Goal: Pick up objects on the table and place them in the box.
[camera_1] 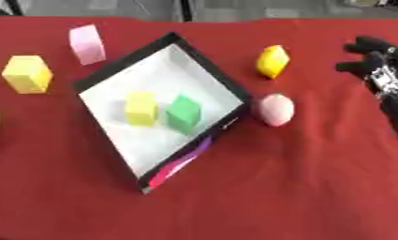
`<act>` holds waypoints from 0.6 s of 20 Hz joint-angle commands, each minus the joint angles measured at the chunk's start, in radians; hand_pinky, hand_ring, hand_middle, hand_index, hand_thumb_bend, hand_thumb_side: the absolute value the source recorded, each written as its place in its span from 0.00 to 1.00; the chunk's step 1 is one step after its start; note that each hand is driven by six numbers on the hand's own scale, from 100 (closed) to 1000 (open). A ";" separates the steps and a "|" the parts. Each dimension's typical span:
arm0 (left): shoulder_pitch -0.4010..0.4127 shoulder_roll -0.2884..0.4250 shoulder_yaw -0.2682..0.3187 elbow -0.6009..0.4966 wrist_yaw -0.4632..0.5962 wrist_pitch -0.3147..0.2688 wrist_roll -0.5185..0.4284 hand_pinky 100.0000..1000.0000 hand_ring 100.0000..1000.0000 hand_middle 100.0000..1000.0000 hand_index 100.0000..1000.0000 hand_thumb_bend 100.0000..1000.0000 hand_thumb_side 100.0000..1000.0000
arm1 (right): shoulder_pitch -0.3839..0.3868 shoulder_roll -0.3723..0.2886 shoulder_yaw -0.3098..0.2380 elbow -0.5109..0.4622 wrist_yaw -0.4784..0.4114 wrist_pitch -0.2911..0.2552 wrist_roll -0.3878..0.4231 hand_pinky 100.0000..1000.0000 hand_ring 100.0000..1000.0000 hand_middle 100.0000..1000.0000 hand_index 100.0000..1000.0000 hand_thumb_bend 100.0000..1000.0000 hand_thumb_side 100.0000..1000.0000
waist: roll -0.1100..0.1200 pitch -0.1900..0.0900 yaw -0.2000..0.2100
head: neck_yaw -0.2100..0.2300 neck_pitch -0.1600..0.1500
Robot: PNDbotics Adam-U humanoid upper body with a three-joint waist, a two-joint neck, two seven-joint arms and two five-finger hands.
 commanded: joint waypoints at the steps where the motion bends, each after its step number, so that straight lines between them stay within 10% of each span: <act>1: -0.007 0.015 0.010 -0.011 -0.006 -0.001 0.005 0.65 0.79 0.72 0.72 0.12 0.66 | -0.002 -0.023 -0.010 -0.010 0.004 -0.005 0.003 1.00 0.77 0.84 0.89 0.00 0.48 | 0.002 -0.021 0.001 | 0.001 -0.007; 12: -0.008 0.016 0.009 -0.011 -0.005 0.000 0.004 0.65 0.79 0.72 0.72 0.12 0.66 | -0.004 -0.025 -0.011 -0.008 0.007 -0.004 0.003 1.00 0.78 0.85 0.90 0.00 0.48 | 0.001 -0.019 0.003 | 0.002 0.002</act>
